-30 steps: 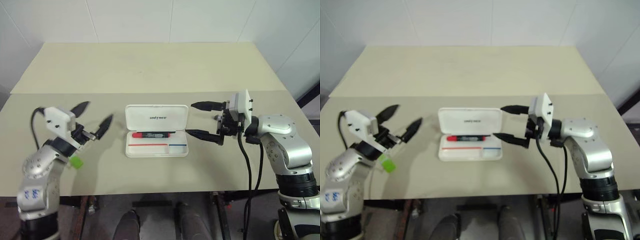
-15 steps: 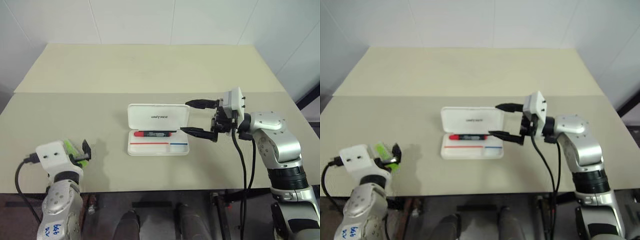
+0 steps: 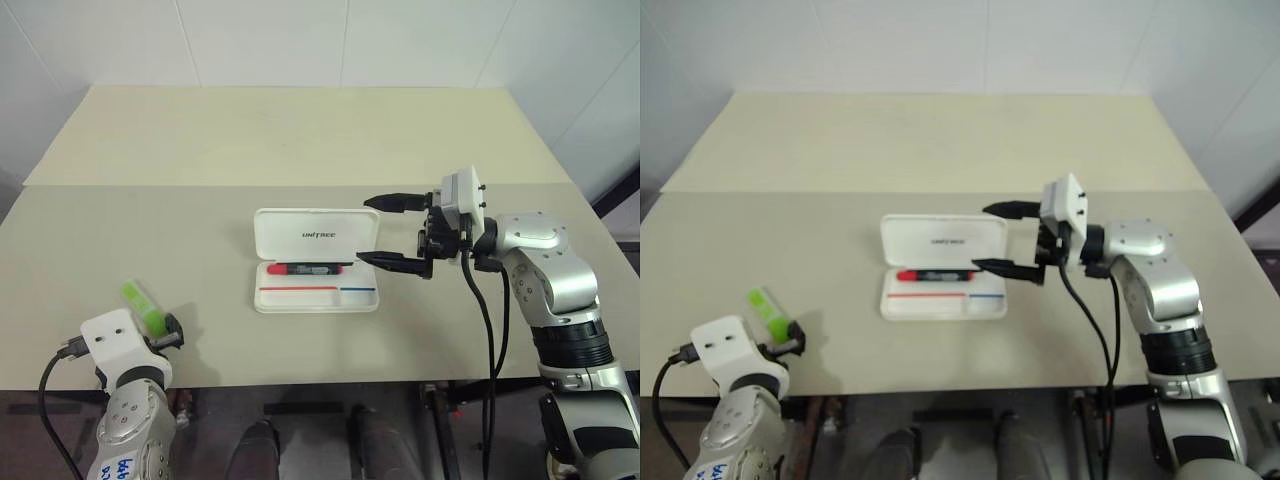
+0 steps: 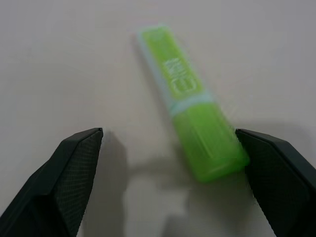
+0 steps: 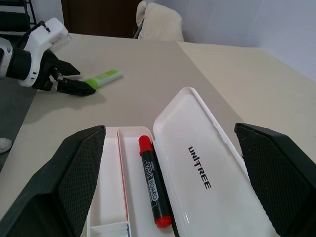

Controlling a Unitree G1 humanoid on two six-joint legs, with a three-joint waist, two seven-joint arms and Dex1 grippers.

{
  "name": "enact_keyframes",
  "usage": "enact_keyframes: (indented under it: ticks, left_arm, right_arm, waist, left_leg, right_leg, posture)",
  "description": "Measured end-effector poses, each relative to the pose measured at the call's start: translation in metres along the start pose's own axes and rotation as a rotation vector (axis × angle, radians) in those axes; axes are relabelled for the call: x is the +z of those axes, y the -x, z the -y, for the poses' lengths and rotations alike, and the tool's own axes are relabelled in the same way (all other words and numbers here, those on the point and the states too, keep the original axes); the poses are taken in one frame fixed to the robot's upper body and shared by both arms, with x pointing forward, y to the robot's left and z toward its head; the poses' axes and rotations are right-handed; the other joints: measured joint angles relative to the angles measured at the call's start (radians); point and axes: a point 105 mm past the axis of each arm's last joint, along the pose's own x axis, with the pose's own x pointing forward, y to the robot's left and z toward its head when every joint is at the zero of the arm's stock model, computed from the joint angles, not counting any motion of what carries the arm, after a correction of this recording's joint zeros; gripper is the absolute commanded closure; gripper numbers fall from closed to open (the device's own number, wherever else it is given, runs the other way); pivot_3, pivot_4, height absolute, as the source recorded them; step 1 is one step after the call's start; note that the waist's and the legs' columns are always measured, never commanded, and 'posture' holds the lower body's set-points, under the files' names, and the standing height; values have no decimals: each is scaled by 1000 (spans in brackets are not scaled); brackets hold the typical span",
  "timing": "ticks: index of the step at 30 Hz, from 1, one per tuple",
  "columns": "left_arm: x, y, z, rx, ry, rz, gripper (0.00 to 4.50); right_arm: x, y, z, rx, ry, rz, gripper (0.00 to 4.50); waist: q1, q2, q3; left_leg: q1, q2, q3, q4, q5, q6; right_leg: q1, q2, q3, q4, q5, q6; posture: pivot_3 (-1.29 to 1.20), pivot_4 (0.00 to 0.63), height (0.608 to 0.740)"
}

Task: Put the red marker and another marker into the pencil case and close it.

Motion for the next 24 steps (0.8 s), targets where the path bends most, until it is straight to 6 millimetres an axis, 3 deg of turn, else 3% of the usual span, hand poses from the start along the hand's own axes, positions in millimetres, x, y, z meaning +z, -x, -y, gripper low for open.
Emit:
enact_keyframes:
  ticks: [3, 14, 21, 24]
  left_arm:
    - [-1, -1, 1, -5, 4, -3, 0]
    - [0, -11, 10, -58, 18, 19, 3468]
    - [3, -17, 11, -62, 32, 39, 3468]
    - [20, -22, 12, -78, 10, 137, 3468]
  right_arm:
    - [1, 0, 0, -2, 4, 1, 81]
    - [1, 0, -3, -22, 13, 4, 0]
    - [2, 0, -3, -31, 30, 11, 0]
    - [-1, 2, -4, -37, 26, 5, 0]
  waist:
    - [0, 0, 0]
    - [-5, 0, 0]
    - [-3, 0, 0]
    - [-1, 0, 0]
  left_leg:
    - [0, 0, 0, 0, 0, 0]
    - [1, 0, 0, 0, 0, 0]
    - [1, 0, 0, 0, 0, 0]
    - [1, 0, 0, 0, 0, 0]
  right_leg:
    - [0, 0, 0, 0, 0, 0]
    - [0, 0, 0, 0, 1, -1]
    - [0, 0, 0, -1, 1, -1]
    - [0, 0, 0, -1, 1, -1]
  posture:
    - [0, 150, 740]
    - [0, 150, 740]
    - [0, 150, 740]
    - [0, 150, 740]
